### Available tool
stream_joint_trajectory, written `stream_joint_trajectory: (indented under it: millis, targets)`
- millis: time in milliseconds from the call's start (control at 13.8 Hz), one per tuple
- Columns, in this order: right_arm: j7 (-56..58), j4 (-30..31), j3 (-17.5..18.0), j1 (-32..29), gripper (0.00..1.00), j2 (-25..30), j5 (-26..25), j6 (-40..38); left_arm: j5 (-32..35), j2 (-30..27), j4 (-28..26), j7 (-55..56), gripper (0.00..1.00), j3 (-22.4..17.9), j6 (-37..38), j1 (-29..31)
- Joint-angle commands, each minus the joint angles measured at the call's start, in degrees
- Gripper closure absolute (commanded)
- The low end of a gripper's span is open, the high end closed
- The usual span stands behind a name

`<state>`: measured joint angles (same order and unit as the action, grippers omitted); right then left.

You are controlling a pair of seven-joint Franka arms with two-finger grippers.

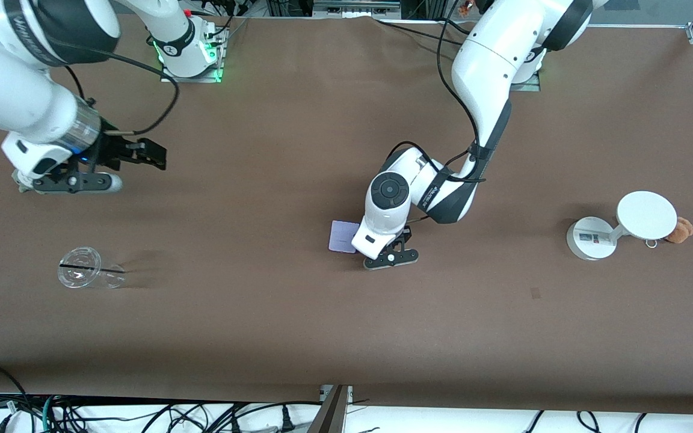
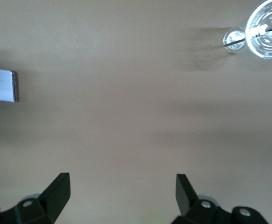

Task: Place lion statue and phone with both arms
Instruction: 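Grasp the lion with the left gripper while the right gripper reaches the phone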

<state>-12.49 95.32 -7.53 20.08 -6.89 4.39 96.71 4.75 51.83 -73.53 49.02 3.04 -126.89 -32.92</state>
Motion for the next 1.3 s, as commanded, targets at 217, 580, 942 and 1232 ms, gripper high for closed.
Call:
stream_joint_trajectory:
  millis: [217, 580, 942, 1232]
  targets:
    - [-3.06, -0.48, -0.20, 1.89, 0.00, -5.49, 5.08, 6.64, 3.42, 0.55, 1.37, 0.91, 1.00, -0.75, 0.68, -0.57]
    - [-19.11, -0.57, -0.20, 7.33, 0.00, -11.82, 5.72, 16.48, 2.99, -3.57, 0.93, -5.14, 1.00, -0.93, 7.52, 2.85]
    - [-31.16, -0.57, -0.29, 13.83, 0.00, -16.21, 5.19, 21.66, 2.46, -11.81, -6.41, -12.69, 1.00, -0.58, 10.62, 10.57]
    - [-39.27, -1.09, -0.46, 20.95, 0.00, -22.01, 4.40, 28.79, 1.14, -22.02, -18.12, -24.47, 1.00, -0.31, 10.08, 18.92]
